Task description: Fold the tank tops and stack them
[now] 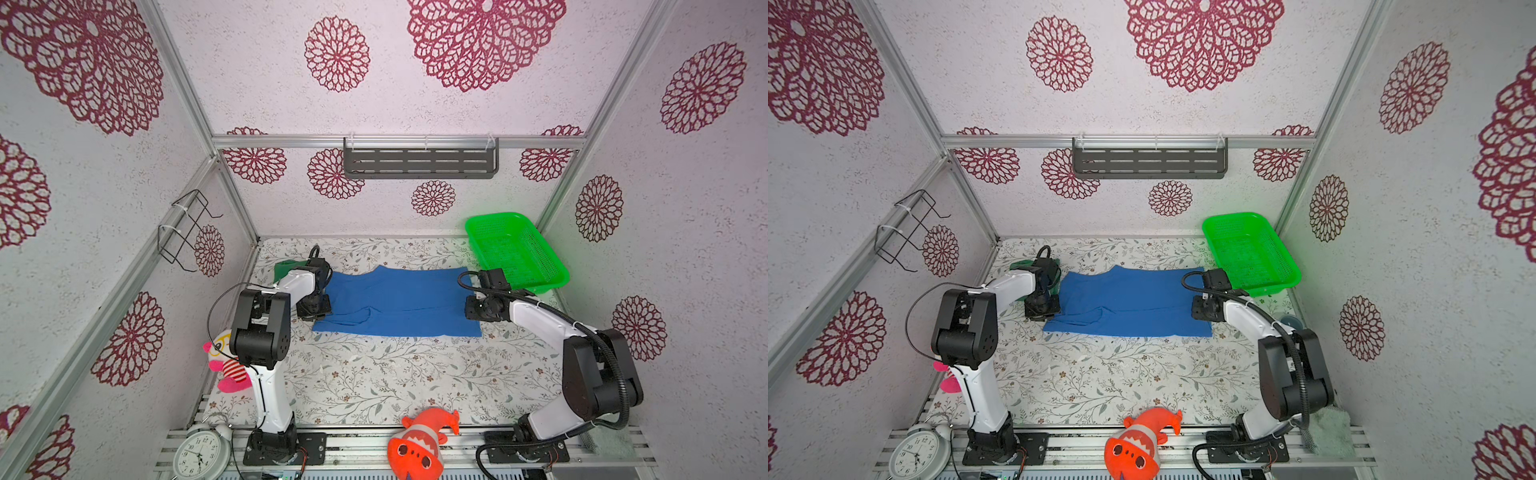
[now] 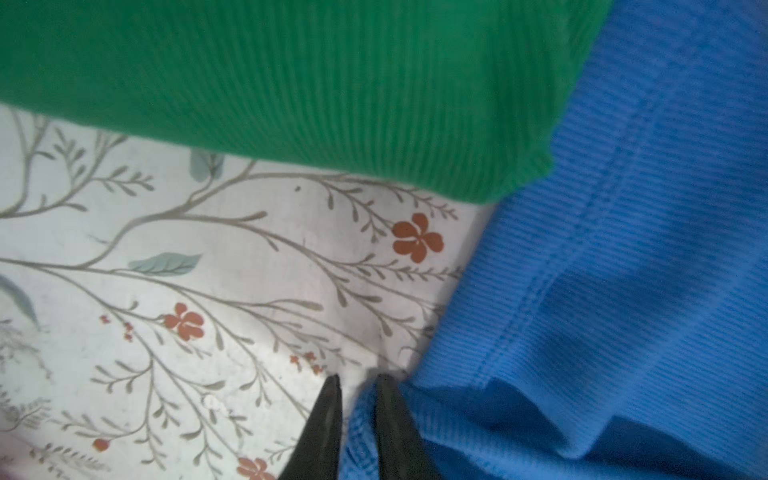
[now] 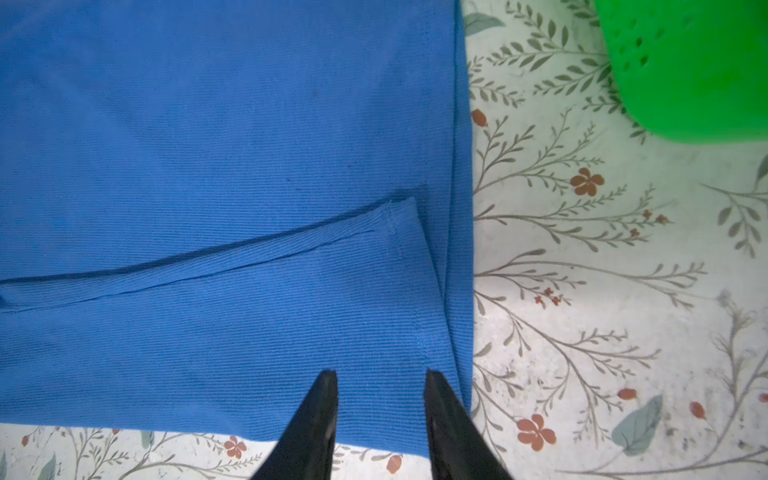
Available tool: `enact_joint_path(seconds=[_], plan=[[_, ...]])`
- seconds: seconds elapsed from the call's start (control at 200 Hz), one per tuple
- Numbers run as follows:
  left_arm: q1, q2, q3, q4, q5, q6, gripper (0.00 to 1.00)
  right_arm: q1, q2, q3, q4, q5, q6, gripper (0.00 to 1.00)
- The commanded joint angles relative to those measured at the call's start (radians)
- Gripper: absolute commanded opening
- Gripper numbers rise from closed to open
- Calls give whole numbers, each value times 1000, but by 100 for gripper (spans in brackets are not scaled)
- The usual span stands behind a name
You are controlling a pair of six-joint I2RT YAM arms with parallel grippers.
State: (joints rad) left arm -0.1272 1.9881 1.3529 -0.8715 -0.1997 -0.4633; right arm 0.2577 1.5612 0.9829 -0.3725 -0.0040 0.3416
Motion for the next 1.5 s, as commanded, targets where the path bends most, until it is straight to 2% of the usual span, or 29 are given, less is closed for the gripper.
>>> enact_joint_path(seconds=[0.0,0.175,0.255,0.36,0.475,0.575,0.671,0.876,1.081,1.261,1.496], plan=[[21,-87,-10,-60,-91,11,28,-4,-11,11,8,2,12,38],[21,-176,32,-136,-156,8,51,10,-17,-7,27,-5,38,38],[20,-191,55,-168,-169,-1,53,21,-15,-16,37,-7,50,38],[-14,-225,63,-185,-138,-28,51,34,-14,-34,59,-11,73,38],[-110,-230,71,-164,-59,-76,48,44,2,-52,90,-19,106,38],[-210,-180,77,-90,63,-112,46,52,23,-61,112,-25,133,38],[-272,-101,105,-46,118,-133,44,57,37,-70,133,-21,151,38],[-323,61,156,19,188,-145,41,57,54,-99,167,-13,182,38],[-326,121,122,32,204,-140,41,58,59,-145,189,-26,207,37],[-338,105,26,15,247,-139,40,60,22,-206,148,-8,214,38],[-389,-56,-236,29,312,-213,40,78,-69,-329,82,-34,248,38]])
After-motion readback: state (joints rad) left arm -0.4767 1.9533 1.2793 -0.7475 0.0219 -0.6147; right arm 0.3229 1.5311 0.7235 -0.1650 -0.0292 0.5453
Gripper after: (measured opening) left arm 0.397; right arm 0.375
